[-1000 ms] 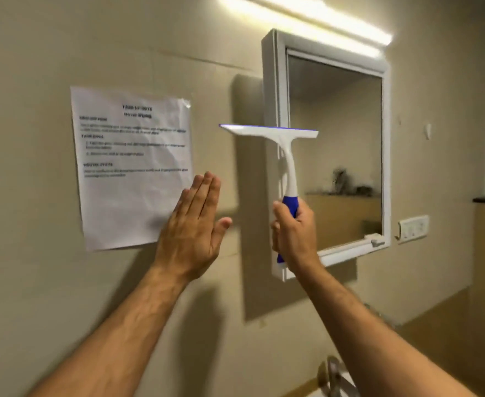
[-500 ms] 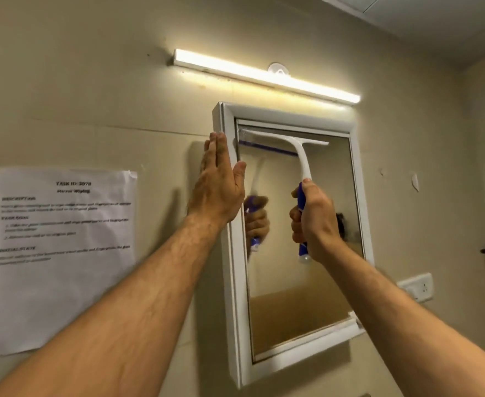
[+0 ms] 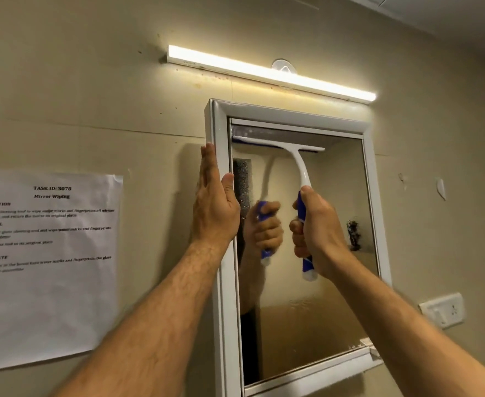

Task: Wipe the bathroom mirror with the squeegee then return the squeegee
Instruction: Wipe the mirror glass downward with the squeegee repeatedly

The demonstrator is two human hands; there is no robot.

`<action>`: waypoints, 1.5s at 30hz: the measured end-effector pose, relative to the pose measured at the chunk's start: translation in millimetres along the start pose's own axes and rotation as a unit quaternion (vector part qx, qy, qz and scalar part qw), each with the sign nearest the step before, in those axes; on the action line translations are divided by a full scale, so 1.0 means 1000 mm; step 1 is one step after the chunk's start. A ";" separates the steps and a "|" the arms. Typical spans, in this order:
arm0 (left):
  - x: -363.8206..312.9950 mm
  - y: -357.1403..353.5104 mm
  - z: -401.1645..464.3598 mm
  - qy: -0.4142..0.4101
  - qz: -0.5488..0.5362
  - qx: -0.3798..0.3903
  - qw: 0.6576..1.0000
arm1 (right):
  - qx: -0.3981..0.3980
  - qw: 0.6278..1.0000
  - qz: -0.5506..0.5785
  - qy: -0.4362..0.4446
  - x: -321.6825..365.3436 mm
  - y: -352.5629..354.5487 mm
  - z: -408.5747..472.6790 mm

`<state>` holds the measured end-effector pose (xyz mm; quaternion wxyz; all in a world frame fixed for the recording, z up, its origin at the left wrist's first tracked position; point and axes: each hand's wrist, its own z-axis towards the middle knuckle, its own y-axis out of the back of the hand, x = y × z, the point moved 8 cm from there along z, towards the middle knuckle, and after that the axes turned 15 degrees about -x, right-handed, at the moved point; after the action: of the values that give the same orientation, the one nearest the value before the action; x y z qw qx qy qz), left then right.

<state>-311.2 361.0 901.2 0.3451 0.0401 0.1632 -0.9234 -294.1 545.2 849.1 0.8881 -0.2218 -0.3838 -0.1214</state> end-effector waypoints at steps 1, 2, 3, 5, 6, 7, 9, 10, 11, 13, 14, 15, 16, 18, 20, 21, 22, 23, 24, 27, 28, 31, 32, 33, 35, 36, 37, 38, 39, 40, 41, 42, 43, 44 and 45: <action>0.000 0.001 0.000 0.002 -0.001 -0.004 1.000 | 0.001 1.000 0.001 0.003 -0.002 0.002 -0.005; 0.000 0.002 -0.001 0.003 -0.002 -0.007 1.000 | 0.003 1.000 0.006 0.005 -0.005 0.004 -0.008; 0.000 0.003 -0.001 0.002 -0.004 -0.009 1.000 | 0.006 1.000 0.017 0.002 -0.005 0.004 -0.010; -0.002 0.004 -0.002 0.003 -0.005 -0.009 1.000 | 0.007 0.999 0.035 0.005 -0.001 0.005 -0.005; -0.002 0.004 -0.003 0.004 -0.005 -0.009 1.000 | -0.003 0.999 0.032 0.014 0.003 0.006 0.001; -0.002 0.005 -0.003 0.005 -0.005 -0.010 1.000 | -0.012 0.999 0.024 0.022 0.007 0.006 0.007; -0.003 0.005 -0.005 0.006 -0.003 -0.011 1.000 | -0.013 1.000 0.018 0.019 0.012 0.002 0.015; -0.003 0.006 -0.005 0.006 -0.001 -0.012 1.000 | -0.006 1.000 0.016 0.018 0.012 -0.001 0.018; -0.003 0.006 -0.005 0.007 0.000 -0.012 1.000 | -0.002 1.000 0.012 0.017 0.014 -0.003 0.016; -0.003 0.006 -0.006 0.006 0.003 -0.015 1.000 | 0.010 1.000 0.025 0.009 0.016 -0.003 0.011; -0.002 0.006 -0.006 0.005 0.003 -0.017 1.000 | 0.027 0.999 0.045 -0.006 0.016 -0.003 0.005; -0.002 0.006 -0.006 0.004 0.001 -0.018 1.000 | 0.051 0.996 0.065 -0.026 0.015 -0.004 -0.002; -0.001 0.006 -0.007 0.003 0.000 -0.019 1.000 | 0.073 0.994 0.069 -0.033 0.011 -0.004 -0.008; 0.001 0.006 -0.007 0.007 -0.002 -0.020 1.000 | 0.082 0.994 0.061 -0.030 0.004 0.000 -0.019; 0.003 0.005 -0.008 0.010 0.001 -0.021 1.000 | 0.060 0.996 0.058 -0.027 -0.004 0.007 -0.022; 0.002 0.005 -0.008 0.008 0.000 -0.023 1.000 | 0.043 0.998 0.041 -0.013 -0.005 0.009 -0.021; 0.002 0.005 -0.008 0.007 -0.001 -0.025 1.000 | 0.028 0.999 0.024 0.000 -0.005 0.011 -0.015; 0.002 0.005 -0.008 0.006 0.000 -0.026 1.000 | 0.016 1.000 0.022 0.003 -0.003 0.011 -0.009; 0.002 0.006 -0.009 0.007 0.001 -0.025 1.000 | 0.008 1.000 0.027 0.001 -0.001 0.010 -0.003; 0.002 0.007 -0.011 0.003 0.005 -0.025 1.000 | 0.006 0.999 0.045 -0.020 0.010 -0.002 0.014; 0.001 0.007 -0.011 0.001 0.006 -0.025 1.000 | 0.010 0.999 0.047 -0.022 0.012 -0.007 0.016; 0.002 0.006 -0.011 0.003 0.005 -0.021 1.000 | -0.008 1.000 0.019 0.001 0.006 -0.007 0.011; 0.003 0.006 -0.012 0.003 0.003 -0.021 1.000 | -0.012 1.000 0.016 0.002 0.000 -0.005 0.007; 0.003 0.006 -0.012 0.004 0.001 -0.021 1.000 | -0.010 1.000 0.018 -0.001 -0.007 -0.003 0.002; 0.005 0.008 -0.013 0.005 0.000 -0.021 1.000 | 0.000 1.000 0.023 -0.010 -0.021 0.000 -0.010; 0.005 0.007 -0.013 0.004 -0.001 -0.020 1.000 | 0.004 1.000 0.025 -0.016 -0.025 0.001 -0.014; 0.004 0.007 -0.013 0.003 -0.002 -0.018 1.000 | 0.009 0.999 0.028 -0.023 -0.028 0.003 -0.016; 0.003 0.008 -0.014 0.002 -0.002 -0.017 1.000 | 0.014 0.999 0.035 -0.034 -0.028 0.003 -0.020; 0.003 0.009 -0.015 0.003 -0.001 -0.016 1.000 | 0.015 0.998 0.042 -0.043 -0.027 0.004 -0.020; 0.003 0.009 -0.015 0.005 0.000 -0.014 1.000 | 0.011 0.998 0.050 -0.045 -0.022 0.005 -0.017; 0.003 0.008 -0.015 0.005 0.003 -0.013 1.000 | 0.006 0.998 0.051 -0.042 -0.015 0.005 -0.013; 0.002 0.009 -0.015 0.003 0.006 -0.017 1.000 | 0.003 0.998 0.049 -0.040 -0.007 0.004 -0.009; 0.003 0.010 -0.016 -0.002 0.005 -0.025 1.000 | 0.001 0.998 0.048 -0.038 0.000 0.002 -0.004; 0.003 0.010 -0.016 -0.006 0.001 -0.029 1.000 | 0.000 0.998 0.050 -0.040 0.006 0.000 0.000; 0.004 0.009 -0.017 -0.008 -0.003 -0.033 0.999 | -0.001 0.998 0.052 -0.044 0.009 -0.003 0.004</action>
<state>-309.0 358.2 881.8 0.3444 0.0207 0.1910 -0.9189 -291.9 543.9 859.2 0.8754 -0.2472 -0.4103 -0.0655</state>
